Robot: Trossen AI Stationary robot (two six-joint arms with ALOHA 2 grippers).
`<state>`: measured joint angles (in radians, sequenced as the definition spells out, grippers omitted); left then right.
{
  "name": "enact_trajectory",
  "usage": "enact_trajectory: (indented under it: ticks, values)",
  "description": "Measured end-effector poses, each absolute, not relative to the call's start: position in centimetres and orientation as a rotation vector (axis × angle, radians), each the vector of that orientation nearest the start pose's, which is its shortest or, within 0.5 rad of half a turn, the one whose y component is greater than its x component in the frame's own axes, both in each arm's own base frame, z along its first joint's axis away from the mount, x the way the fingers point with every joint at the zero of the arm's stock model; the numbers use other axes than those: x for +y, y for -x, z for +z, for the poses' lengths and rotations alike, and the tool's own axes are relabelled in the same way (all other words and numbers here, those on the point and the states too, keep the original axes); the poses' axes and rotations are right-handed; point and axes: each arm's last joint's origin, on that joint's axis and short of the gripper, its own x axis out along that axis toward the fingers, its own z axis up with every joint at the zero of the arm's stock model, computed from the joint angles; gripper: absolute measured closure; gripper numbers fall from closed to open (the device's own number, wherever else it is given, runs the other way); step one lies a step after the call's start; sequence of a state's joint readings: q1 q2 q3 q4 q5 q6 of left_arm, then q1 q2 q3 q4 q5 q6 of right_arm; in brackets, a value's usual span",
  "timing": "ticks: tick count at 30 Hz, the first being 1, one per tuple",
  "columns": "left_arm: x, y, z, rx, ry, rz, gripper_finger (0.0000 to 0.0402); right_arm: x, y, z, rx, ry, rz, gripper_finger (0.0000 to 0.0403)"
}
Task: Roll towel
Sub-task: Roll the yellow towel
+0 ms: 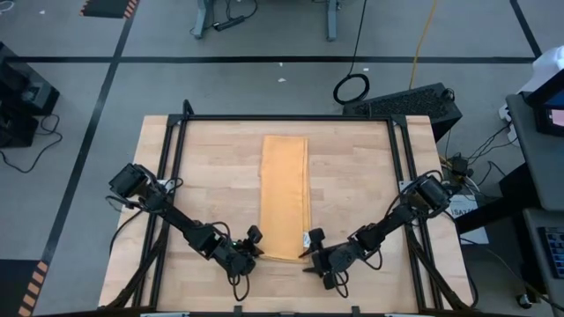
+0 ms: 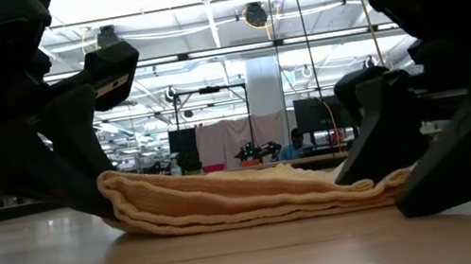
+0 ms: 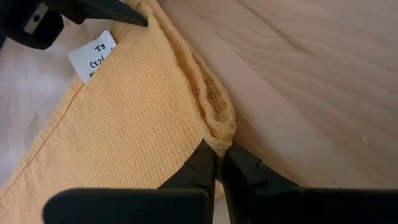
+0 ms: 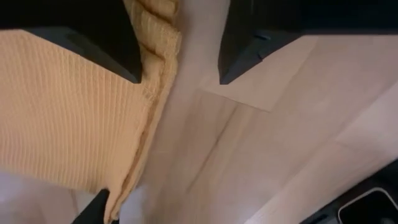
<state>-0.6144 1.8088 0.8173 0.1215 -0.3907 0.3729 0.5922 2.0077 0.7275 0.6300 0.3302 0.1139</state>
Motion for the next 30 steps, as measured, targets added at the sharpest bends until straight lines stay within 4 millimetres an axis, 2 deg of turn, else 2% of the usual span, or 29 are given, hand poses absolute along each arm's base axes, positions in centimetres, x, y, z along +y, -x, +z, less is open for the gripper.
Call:
enact_trajectory:
  ticks: [3, 6, 13, 17, 21, 27, 30]
  values:
    - [-18.0, -27.4, 11.6, 0.726, -0.767, -0.367, 0.038, 17.8, -28.2, 6.6, 0.607, 0.143, 0.205, 0.0222]
    - [-18.0, -27.4, 11.6, 0.725, -0.765, -0.37, 0.0379, 18.2, -28.0, 6.7, 0.598, 0.176, 0.211, 0.0223]
    - [-18.0, -27.4, 11.6, 0.722, -0.761, -0.372, 0.0379, 18.6, -27.4, 6.6, 0.593, 0.253, 0.171, 0.0178]
    - [-18.1, -27.5, 11.8, 0.701, -0.752, -0.369, 0.0379, 18.2, -27.6, 6.4, 0.624, 0.195, 0.161, 0.0182]
    - [-18.2, -27.6, 11.8, 0.693, -0.749, -0.369, 0.0379, 17.6, -28.0, 6.3, 0.651, 0.132, 0.198, 0.0228]
    - [-18.2, -27.6, 11.8, 0.7, -0.719, -0.352, 0.0379, 17.1, -28.3, 6.3, 0.662, 0.086, 0.193, 0.0337]
    - [-18.1, -27.7, 12.0, 0.692, -0.651, -0.261, 0.0378, 17.1, -28.3, 6.3, 0.663, 0.036, 0.17, 0.0386]
